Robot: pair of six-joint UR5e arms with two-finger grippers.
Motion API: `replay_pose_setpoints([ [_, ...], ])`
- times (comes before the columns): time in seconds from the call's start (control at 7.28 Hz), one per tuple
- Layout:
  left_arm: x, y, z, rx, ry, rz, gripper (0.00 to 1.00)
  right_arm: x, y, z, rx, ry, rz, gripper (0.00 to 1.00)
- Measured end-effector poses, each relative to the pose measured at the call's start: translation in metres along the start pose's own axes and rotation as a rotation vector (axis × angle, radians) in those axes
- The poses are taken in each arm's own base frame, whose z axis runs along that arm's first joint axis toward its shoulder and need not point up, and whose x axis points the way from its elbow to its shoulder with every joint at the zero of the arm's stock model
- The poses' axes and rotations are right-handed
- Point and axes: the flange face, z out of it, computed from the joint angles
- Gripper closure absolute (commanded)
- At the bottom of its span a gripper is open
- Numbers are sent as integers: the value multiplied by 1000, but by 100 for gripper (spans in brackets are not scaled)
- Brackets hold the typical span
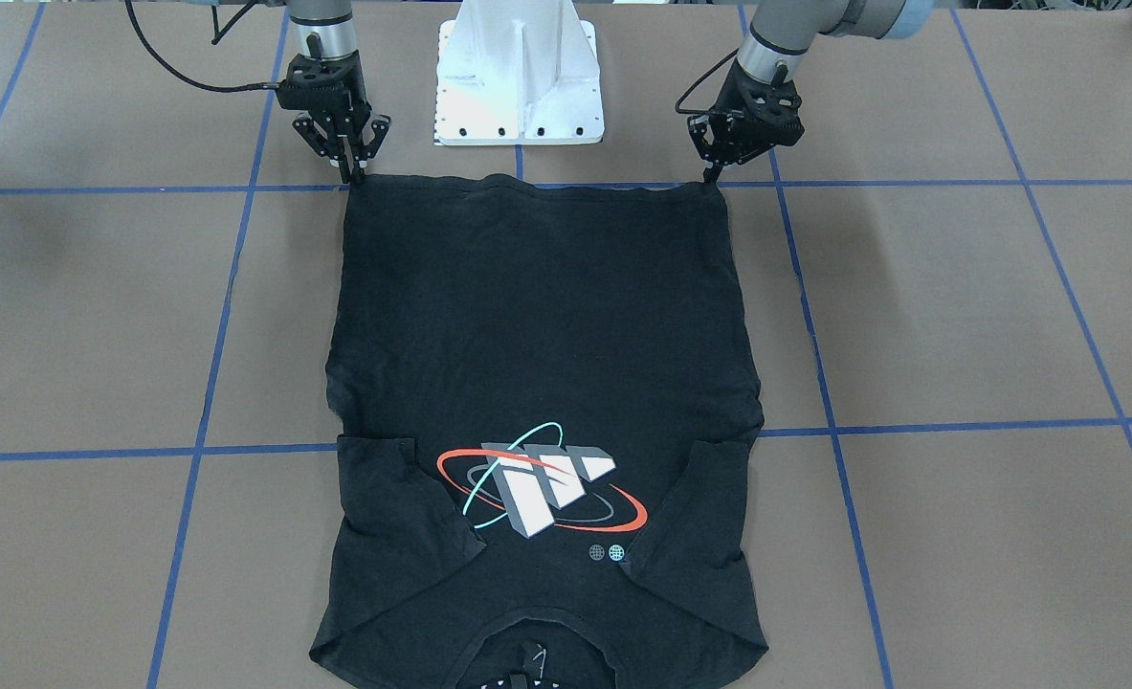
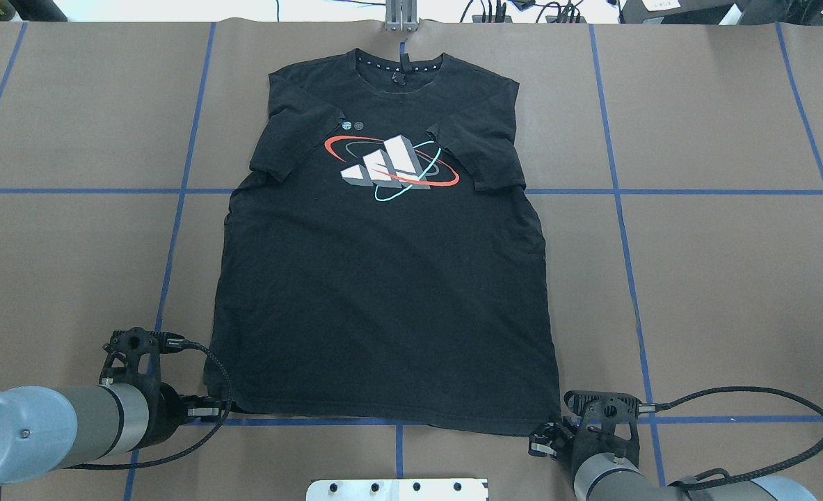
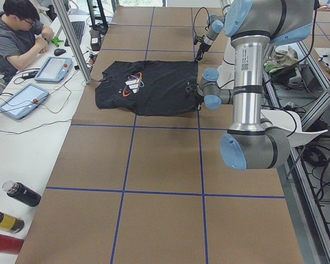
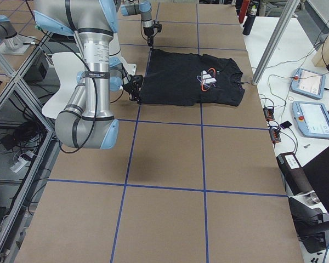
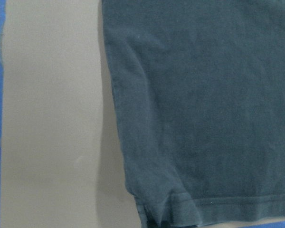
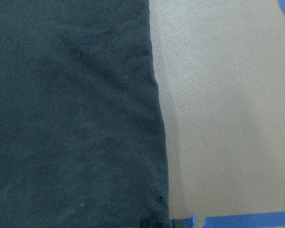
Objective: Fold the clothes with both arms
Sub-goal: 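Close both grippers on the hem corners, then lift the hem with both grippers and carry it toward the collar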
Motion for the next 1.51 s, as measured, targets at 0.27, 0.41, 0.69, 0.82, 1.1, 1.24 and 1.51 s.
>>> replay_pose_setpoints([
  [0.27,0,0,0,0,1,0,100,0,1,0,0,1,-1,84],
  [0.41,1,0,0,-1,1,0,100,0,1,0,-1,1,-1,95],
  [0.69,1,0,0,0,3,0,100,0,1,0,-1,0,-1,100],
  [0.82,2,0,-1,1,4,0,100,0,1,-1,-1,-1,0,100],
  [1.1,4,-1,-2,2,8,1,100,-3,-9,-7,4,-15,14,100],
  [1.24,6,-3,-7,2,16,2,100,-6,-28,-18,7,-34,40,100],
  [1.51,8,-25,-32,-17,38,2,100,-4,-86,-45,-11,-71,88,100],
])
